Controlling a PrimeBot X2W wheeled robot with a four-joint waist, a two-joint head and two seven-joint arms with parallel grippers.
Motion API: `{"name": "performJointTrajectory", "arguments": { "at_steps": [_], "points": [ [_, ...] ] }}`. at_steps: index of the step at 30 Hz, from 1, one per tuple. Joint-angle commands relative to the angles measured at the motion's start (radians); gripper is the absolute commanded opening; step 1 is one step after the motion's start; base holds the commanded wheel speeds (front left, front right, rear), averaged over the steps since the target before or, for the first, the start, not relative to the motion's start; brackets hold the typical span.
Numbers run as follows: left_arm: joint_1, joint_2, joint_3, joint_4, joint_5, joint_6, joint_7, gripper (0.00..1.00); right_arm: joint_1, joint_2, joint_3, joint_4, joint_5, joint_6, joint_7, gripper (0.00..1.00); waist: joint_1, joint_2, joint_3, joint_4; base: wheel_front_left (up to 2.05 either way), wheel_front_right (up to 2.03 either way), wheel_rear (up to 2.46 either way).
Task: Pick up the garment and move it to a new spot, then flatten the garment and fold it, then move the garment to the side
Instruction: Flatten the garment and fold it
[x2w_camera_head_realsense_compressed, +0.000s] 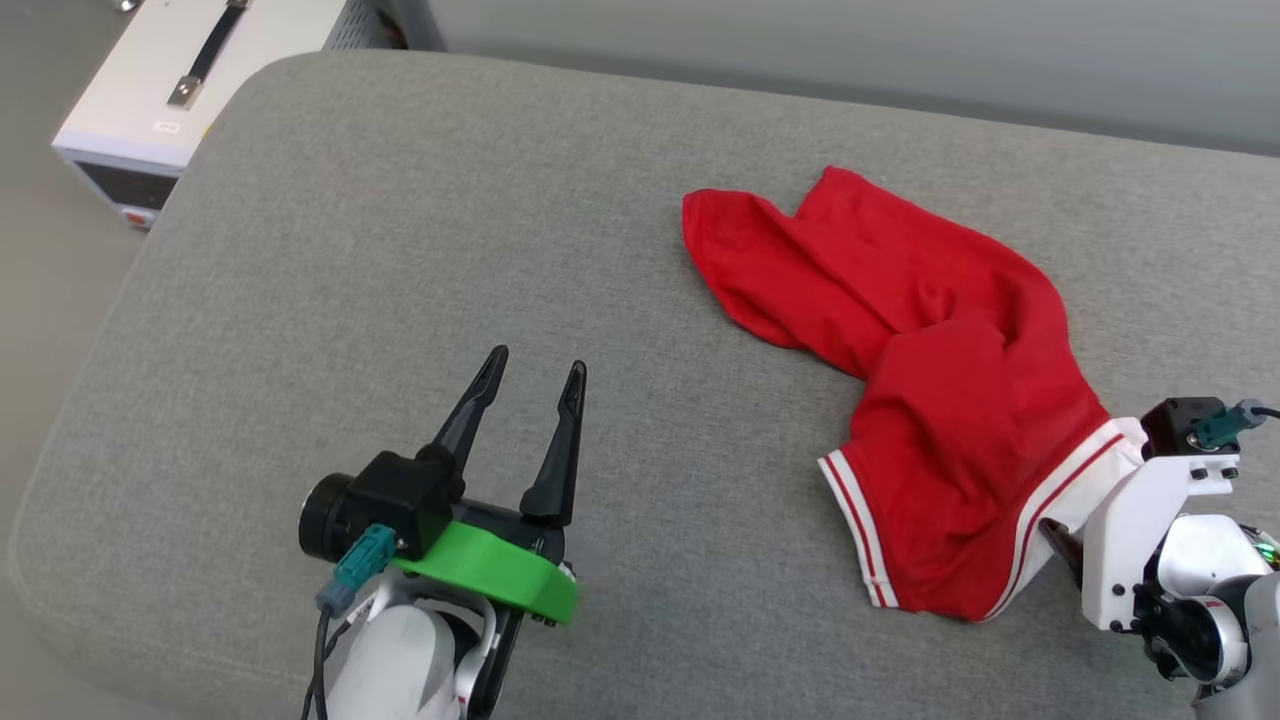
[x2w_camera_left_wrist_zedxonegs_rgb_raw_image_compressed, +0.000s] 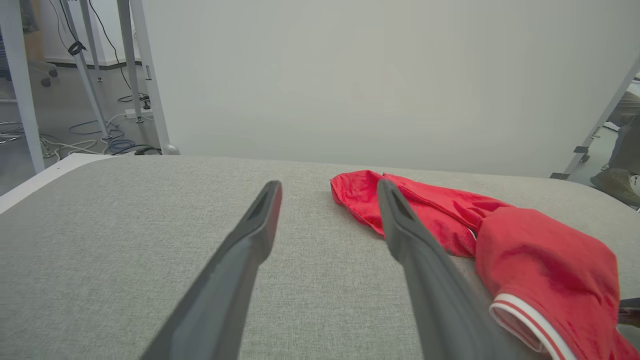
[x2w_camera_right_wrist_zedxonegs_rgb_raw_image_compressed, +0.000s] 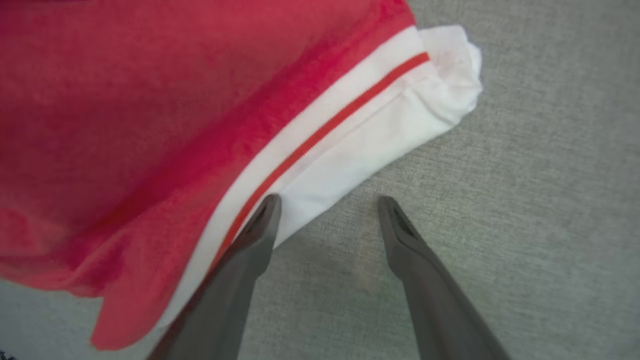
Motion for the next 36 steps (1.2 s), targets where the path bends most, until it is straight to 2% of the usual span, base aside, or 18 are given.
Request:
{"name": "performJointTrajectory", "arguments": {
  "at_steps": [1,6,7,8,9,14,18,22,27,30,36],
  "points": [
    [-0.018,-0.003,0.003,0.001,-0.005,-0.003,-0.006,1.0,-0.015,0.004,-0.001,0.012,-0.01,-0.001,0.007,1.0,0.0,0.0,0.031,0.032,0.0,0.0,0.0],
    [-0.019,-0.004,0.006,0.002,-0.004,-0.003,-0.006,1.0,-0.01,0.017,0.029,0.044,-0.014,-0.001,0.002,1.0,0.0,0.0,0.039,0.037,0.0,0.0,0.0],
    [-0.018,-0.005,0.007,0.004,-0.003,-0.003,-0.006,1.0,-0.008,0.015,0.043,0.048,-0.013,-0.001,-0.002,0.49,0.0,0.0,0.037,0.035,0.0,0.0,0.0],
    [-0.017,-0.005,0.009,0.006,-0.003,-0.003,-0.006,1.0,-0.007,0.014,0.051,0.052,-0.012,-0.001,-0.008,0.19,0.0,0.0,0.035,0.032,0.0,0.0,0.0],
    [-0.016,-0.005,0.009,0.009,-0.002,-0.003,-0.006,1.0,-0.006,0.011,0.063,0.055,-0.009,-0.001,-0.016,0.0,0.0,0.0,0.03,0.027,0.0,0.0,0.0],
    [-0.012,-0.002,0.011,0.018,-0.001,-0.003,-0.006,1.0,-0.006,-0.04,0.095,0.029,-0.013,-0.001,-0.052,0.0,0.0,0.0,0.002,-0.009,0.0,0.0,0.0],
    [-0.008,0.001,0.013,0.023,-0.002,-0.003,-0.006,1.0,0.003,-0.114,0.083,-0.026,-0.018,-0.001,-0.047,0.0,0.0,0.0,-0.022,-0.045,0.0,0.0,0.0],
    [-0.007,0.002,0.012,0.025,-0.003,-0.003,-0.006,1.0,0.025,-0.206,0.026,-0.076,-0.035,-0.001,-0.023,0.0,0.0,0.0,-0.032,-0.073,0.0,0.0,0.0],
    [-0.012,0.001,0.001,0.027,-0.005,-0.003,-0.006,1.0,0.056,-0.272,-0.06,-0.078,-0.074,-0.001,-0.001,0.0,0.0,0.0,-0.016,-0.086,0.0,0.0,0.0],
    [-0.018,0.004,-0.008,0.03,-0.007,-0.003,-0.006,1.0,0.064,-0.284,-0.101,-0.042,-0.089,-0.001,-0.031,0.0,0.0,0.0,-0.003,-0.086,0.0,0.0,0.0],
    [-0.029,0.006,-0.016,0.038,-0.01,-0.003,-0.006,1.0,0.05,-0.261,-0.132,0.066,-0.138,-0.001,-0.12,0.0,0.0,0.0,0.015,-0.087,0.0,0.0,0.0]
  ]
}}
